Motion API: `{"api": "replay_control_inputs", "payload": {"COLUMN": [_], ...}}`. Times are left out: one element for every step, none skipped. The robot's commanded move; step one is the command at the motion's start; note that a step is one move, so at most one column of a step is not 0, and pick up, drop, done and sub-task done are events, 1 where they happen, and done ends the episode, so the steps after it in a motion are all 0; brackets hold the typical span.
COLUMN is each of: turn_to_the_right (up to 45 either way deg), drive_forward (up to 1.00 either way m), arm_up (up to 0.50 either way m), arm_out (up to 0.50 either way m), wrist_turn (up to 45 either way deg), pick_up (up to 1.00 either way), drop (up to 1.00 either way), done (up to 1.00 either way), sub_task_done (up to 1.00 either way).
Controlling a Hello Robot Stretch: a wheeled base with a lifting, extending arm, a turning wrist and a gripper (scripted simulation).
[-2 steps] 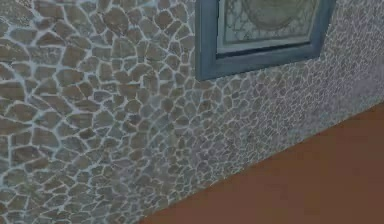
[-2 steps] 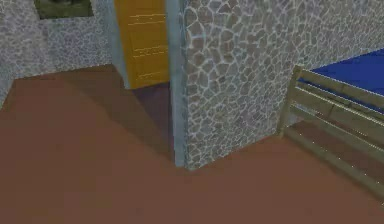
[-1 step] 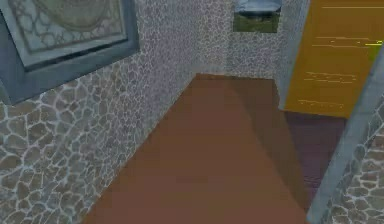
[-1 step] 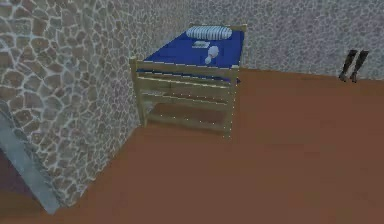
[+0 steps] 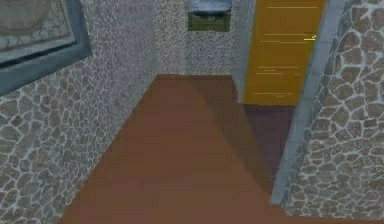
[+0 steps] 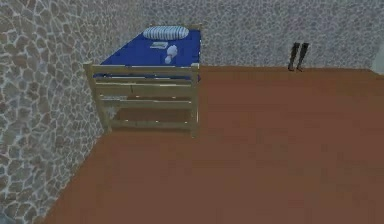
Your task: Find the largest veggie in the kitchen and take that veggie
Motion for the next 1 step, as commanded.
{"api": "replay_control_inputs", "payload": {"turn_to_the_right": [3.0], "drive_forward": [0.00], "arm_up": [0.00], "arm_out": [0.00], "wrist_turn": [0.0], "pick_up": [0.00], "drop": [0.00], "done": [0.00], "sub_task_done": [0.00]}}
